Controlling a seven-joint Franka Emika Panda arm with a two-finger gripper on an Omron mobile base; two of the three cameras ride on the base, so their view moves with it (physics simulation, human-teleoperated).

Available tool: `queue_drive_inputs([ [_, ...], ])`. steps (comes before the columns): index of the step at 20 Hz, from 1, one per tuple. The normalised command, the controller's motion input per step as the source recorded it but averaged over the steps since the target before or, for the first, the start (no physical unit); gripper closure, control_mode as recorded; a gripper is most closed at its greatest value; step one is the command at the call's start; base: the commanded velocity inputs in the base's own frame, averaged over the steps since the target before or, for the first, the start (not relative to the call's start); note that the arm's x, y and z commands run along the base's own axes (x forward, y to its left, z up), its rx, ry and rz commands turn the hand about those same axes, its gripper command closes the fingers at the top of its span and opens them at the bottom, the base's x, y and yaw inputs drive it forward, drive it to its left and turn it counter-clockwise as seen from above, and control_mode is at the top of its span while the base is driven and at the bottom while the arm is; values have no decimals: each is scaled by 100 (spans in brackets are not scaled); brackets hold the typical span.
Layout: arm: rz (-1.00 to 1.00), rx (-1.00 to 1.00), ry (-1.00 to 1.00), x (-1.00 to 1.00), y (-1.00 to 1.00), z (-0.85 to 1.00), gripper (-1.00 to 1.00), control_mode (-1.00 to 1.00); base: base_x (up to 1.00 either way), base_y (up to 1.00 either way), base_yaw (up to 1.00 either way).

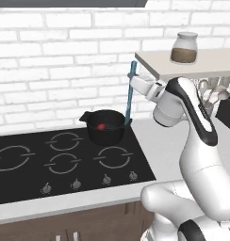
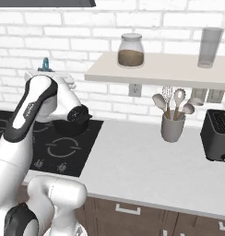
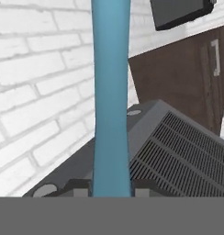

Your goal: Put the tomato and eggplant in the pot. Retrieve the spatula and lightly stir the vegetables in the pot.

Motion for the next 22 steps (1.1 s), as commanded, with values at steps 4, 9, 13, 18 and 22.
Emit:
queue_drive_inputs([
  [4, -8, 0, 0, 46, 2, -2, 100, -100, 0, 0, 0],
  [9, -8, 0, -1, 50, 0, -1, 100, -100, 0, 0, 0],
  [13, -7, -4, -9, 32, 0, -33, 100, -100, 0, 0, 0],
  [18, -8, -8, -8, 41, 2, -44, 100, -100, 0, 0, 0],
  [22, -5, -1, 0, 44, 0, -4, 100, -100, 0, 0, 0],
])
